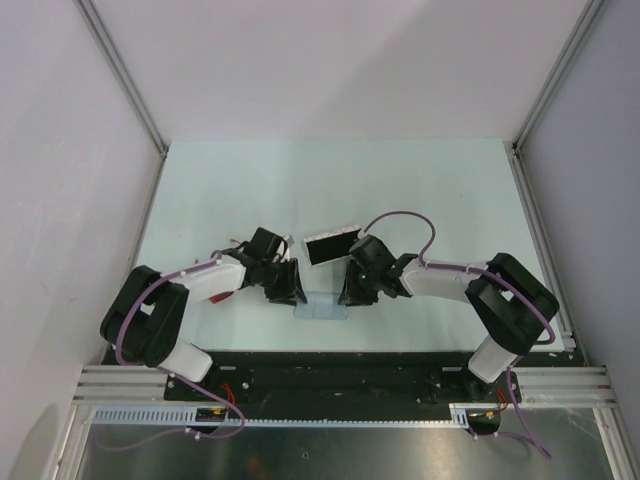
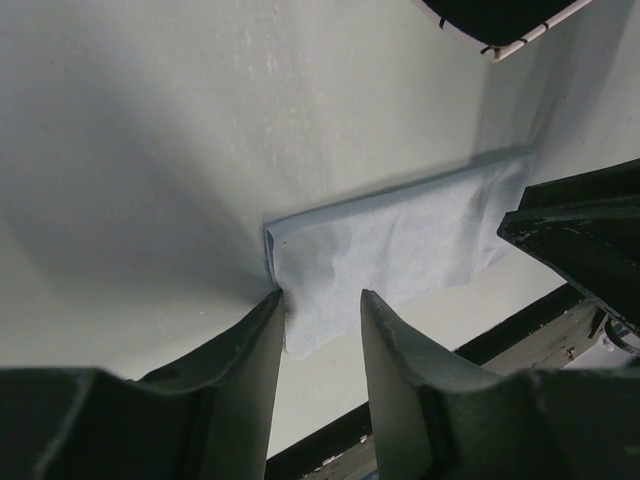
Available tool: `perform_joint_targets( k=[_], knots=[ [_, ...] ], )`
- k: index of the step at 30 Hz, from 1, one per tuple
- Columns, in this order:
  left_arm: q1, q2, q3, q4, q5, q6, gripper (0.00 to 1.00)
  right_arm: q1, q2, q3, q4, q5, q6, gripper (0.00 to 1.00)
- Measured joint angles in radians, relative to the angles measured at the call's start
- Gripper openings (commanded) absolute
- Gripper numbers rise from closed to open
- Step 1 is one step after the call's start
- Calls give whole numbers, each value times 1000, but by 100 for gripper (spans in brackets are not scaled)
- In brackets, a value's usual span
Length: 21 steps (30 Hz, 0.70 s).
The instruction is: Organize the sunglasses
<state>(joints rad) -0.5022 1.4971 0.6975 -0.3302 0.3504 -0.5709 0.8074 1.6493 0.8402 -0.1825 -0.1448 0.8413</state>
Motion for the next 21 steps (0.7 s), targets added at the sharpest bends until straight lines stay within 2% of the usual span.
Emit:
perform_joint_targets(
  k=[6,11,18,21],
  knots=[
    [-4,11,0,13,11,-5,40,0,3,0,2,-3,0,30],
    [-6,16,2,16,15,-5,35,0,6,2,1,-3,0,28],
    [-10,18,2,14,-7,-6,24,0,10,2,1,-4,0,20],
    [-11,21,2,14,-14,-6,20,0,12,3,0,-3,-1,12]
  ],
)
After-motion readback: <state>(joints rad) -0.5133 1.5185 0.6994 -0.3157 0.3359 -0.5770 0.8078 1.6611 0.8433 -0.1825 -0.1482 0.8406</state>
